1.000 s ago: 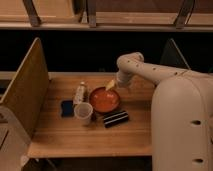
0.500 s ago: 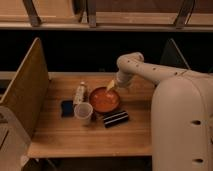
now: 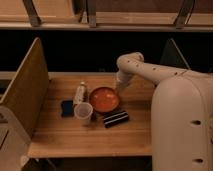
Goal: Push the ceramic bowl across the table
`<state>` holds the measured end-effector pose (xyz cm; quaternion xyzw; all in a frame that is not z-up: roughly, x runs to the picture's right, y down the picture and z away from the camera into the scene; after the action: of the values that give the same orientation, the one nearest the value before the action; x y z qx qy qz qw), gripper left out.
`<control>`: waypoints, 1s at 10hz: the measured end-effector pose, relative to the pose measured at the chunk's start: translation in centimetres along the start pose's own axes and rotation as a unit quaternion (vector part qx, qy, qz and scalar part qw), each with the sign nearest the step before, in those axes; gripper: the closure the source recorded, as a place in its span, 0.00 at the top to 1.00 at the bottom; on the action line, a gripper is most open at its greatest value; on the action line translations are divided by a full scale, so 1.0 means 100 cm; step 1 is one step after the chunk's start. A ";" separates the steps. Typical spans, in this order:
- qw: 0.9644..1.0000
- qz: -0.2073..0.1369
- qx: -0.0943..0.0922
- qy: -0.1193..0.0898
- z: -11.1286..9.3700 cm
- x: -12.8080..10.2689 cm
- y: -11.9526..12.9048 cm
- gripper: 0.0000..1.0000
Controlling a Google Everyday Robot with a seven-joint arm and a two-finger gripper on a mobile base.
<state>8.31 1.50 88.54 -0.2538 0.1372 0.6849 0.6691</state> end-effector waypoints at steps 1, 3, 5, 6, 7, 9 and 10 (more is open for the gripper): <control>1.000 -0.001 0.001 0.000 0.000 0.000 0.000 0.01; 0.998 -0.053 0.013 -0.007 -0.007 -0.004 0.014 0.00; 0.988 -0.152 0.015 -0.014 -0.013 -0.007 0.068 0.00; 0.982 -0.187 0.012 -0.011 -0.011 -0.004 0.092 0.00; 0.976 -0.218 0.011 -0.007 -0.007 -0.001 0.111 0.00; 0.970 -0.243 0.011 -0.007 -0.004 0.000 0.128 0.00; 0.970 -0.242 0.012 -0.008 -0.004 0.000 0.126 0.00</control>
<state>-4.00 0.45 86.30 -0.2661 0.0747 0.5032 0.8188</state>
